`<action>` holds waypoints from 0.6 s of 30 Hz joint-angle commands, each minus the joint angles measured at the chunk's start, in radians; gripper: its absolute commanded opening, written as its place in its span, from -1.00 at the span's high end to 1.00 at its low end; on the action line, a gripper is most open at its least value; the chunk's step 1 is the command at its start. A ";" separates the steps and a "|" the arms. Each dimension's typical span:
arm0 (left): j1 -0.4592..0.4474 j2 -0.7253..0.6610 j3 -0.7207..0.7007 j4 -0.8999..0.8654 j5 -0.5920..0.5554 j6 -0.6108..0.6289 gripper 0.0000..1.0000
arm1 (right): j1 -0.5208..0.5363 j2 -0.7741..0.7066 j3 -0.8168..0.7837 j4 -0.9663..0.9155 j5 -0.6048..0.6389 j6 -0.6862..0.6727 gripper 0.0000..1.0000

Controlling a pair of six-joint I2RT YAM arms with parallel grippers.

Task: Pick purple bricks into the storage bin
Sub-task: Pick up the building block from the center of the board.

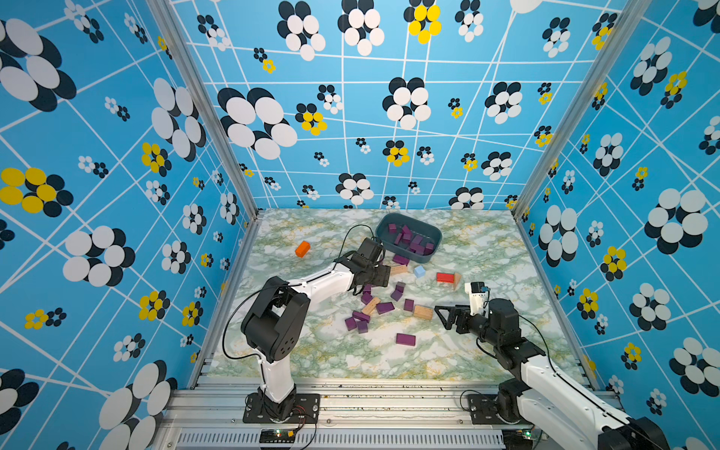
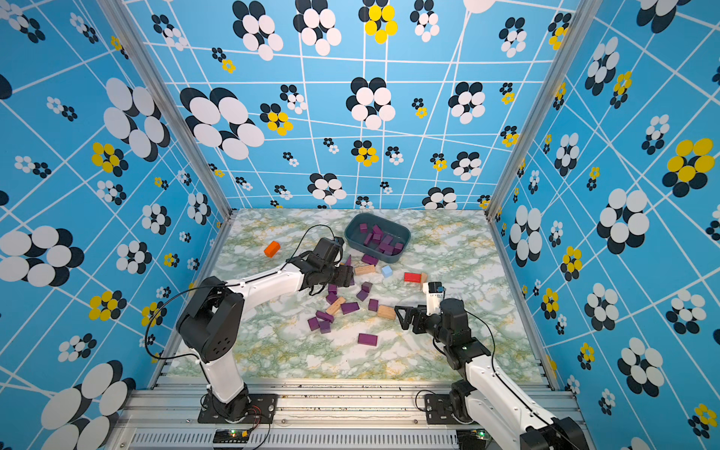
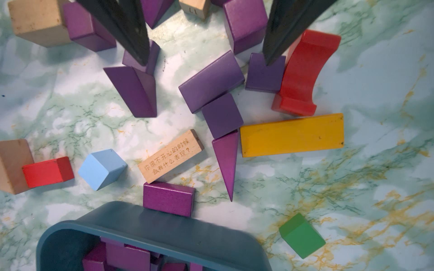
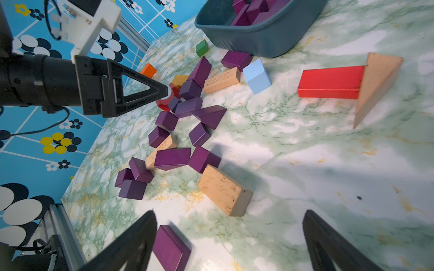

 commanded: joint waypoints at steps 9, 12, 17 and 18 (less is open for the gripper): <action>-0.005 0.122 0.118 -0.072 -0.025 0.003 -0.31 | 0.000 0.046 -0.053 0.220 -0.048 0.030 -0.98; -0.008 0.145 0.142 -0.081 -0.044 0.011 -0.27 | 0.001 0.082 -0.046 0.243 -0.069 0.031 -0.98; -0.015 0.162 0.151 -0.074 -0.080 0.031 -0.09 | 0.002 0.112 -0.040 0.257 -0.085 0.032 -0.97; -0.015 0.167 0.151 -0.072 -0.088 0.031 -0.09 | 0.001 0.110 -0.039 0.257 -0.079 0.033 -0.96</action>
